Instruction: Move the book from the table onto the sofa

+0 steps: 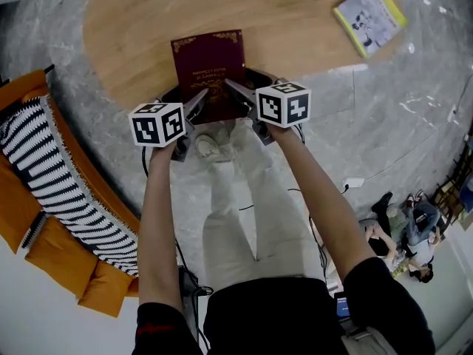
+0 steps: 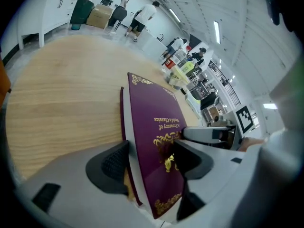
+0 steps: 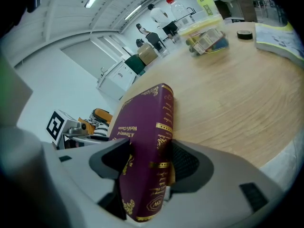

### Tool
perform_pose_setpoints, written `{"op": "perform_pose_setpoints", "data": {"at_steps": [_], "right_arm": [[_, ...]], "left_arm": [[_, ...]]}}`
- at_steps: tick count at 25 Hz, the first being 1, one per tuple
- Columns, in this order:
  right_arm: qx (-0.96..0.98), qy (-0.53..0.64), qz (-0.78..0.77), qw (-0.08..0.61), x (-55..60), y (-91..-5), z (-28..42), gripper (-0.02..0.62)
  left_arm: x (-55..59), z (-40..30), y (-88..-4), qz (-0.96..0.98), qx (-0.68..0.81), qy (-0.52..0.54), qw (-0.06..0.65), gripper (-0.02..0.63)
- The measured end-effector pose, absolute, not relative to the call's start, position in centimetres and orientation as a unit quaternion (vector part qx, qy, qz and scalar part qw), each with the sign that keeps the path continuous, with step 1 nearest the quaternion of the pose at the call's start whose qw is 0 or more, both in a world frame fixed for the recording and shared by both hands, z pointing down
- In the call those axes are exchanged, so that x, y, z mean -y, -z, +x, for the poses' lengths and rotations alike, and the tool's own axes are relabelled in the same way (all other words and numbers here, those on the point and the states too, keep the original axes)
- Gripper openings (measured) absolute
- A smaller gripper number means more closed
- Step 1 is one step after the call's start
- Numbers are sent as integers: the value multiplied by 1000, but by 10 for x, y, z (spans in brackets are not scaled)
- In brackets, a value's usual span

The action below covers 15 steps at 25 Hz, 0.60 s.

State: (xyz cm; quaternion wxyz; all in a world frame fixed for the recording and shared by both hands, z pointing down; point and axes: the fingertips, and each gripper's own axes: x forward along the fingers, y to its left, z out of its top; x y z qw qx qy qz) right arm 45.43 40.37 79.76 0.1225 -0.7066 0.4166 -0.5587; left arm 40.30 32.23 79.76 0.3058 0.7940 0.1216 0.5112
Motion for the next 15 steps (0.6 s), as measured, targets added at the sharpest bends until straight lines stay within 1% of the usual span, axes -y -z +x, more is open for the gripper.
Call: {"op": "perform_pose_setpoints", "data": {"at_steps": [2, 8, 15], "right_arm": [[-421, 558, -705, 119, -403, -797, 455, 278], [-436, 543, -710, 100, -403, -780, 465, 276], [-444, 527, -719, 91, -401, -743, 477, 276]], "left_arm": [[-323, 403, -797, 792, -121, -517, 303, 308], [-324, 411, -783, 800, -125, -506, 298, 301], [-323, 422, -747, 812, -124, -491, 289, 299]]}}
